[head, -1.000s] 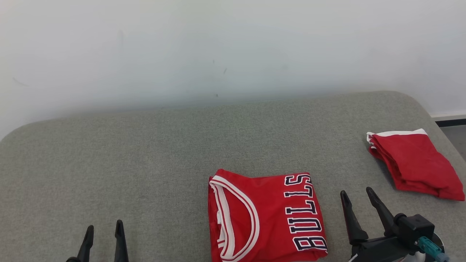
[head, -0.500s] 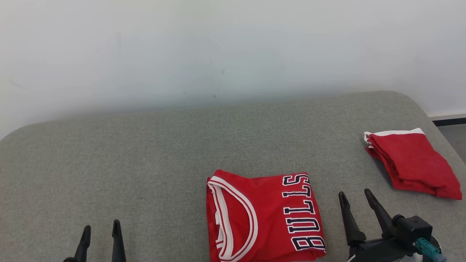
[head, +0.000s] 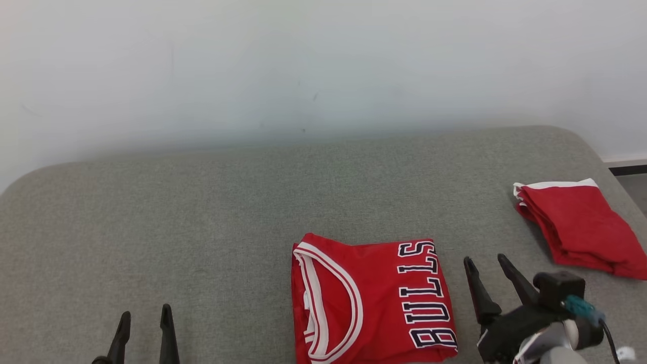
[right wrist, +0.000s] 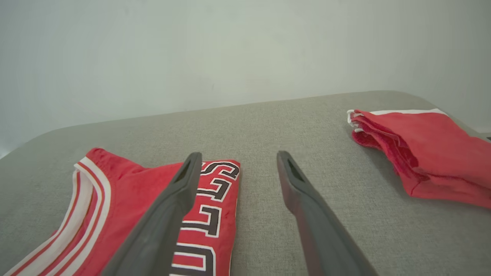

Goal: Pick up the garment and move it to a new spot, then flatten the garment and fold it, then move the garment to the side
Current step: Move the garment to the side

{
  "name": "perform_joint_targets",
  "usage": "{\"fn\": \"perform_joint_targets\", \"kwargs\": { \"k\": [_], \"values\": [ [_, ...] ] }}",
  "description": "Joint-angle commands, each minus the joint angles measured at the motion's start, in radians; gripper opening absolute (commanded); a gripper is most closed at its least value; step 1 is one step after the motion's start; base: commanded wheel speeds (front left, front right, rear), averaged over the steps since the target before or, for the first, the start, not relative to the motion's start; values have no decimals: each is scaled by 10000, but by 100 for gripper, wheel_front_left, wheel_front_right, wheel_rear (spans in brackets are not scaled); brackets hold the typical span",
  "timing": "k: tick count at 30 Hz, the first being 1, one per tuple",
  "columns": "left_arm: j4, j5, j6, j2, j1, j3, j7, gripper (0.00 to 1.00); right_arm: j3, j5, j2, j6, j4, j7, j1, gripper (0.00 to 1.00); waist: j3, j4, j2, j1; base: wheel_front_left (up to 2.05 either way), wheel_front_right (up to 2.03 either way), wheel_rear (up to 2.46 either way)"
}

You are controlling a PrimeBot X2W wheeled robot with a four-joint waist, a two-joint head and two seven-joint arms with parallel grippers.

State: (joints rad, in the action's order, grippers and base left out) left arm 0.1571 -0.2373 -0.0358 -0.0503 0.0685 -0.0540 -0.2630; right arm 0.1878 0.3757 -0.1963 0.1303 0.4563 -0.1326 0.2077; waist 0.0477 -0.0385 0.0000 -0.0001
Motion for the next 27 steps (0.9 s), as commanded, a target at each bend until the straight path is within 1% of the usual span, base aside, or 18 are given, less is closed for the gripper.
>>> {"fn": "perform_joint_targets", "kwargs": {
  "k": [1, 5, 9, 14, 18, 23, 25, 26, 27],
  "values": [
    [-51, 54, -35, -6, -65, 13, -15, 100, 41, 108, -36, 1, 173, 180, 262, 100, -121, 113, 0, 1, 0, 0, 0],
    [-128, 62, -41, -7, -119, 134, -15, 100, 342, 433, -1, 1, 1084, 1049, 884, 100, -339, 368, 0, 1, 0, 0, 0],
    [-63, 62, -84, -4, -241, 208, -15, 100, 475, 644, 38, 1, 2010, 1669, 1284, 100, -579, 681, 0, 1, 0, 0, 0],
    [-30, -11, -71, -6, -403, 297, -14, 100, 269, 727, 260, 1, 2959, 1932, 1605, 100, -888, 1000, 0, 1, 0, 0, 0],
    [35, -25, -130, -7, -493, 243, -15, 100, 269, 803, 419, 1, 3457, 2170, 1708, 100, -1000, 1101, 0, 1, 0, 0, 0],
    [1, -73, -55, -3, -502, 276, -15, 100, 666, 918, 715, 10, 4280, 3155, 1640, 100, -1078, 1153, 0, 1, 0, 0, 0],
    [38, -98, -57, -7, -567, 272, -15, 100, 868, 928, 739, 19, 4431, 3420, 1635, 100, -1109, 1145, 0, 1, 0, 0, 0],
    [64, -99, -68, -6, -600, 266, -14, 100, 934, 893, 700, 24, 4486, 3482, 1663, 52, -1121, 1134, 0, 1, 0, 0, 0],
    [82, -111, -76, -3, -624, 264, -15, 100, 1036, 760, 611, 24, 4491, 3479, 1707, 18, -1122, 1119, 0, 1, 0, 0, 0]
  ]
}}
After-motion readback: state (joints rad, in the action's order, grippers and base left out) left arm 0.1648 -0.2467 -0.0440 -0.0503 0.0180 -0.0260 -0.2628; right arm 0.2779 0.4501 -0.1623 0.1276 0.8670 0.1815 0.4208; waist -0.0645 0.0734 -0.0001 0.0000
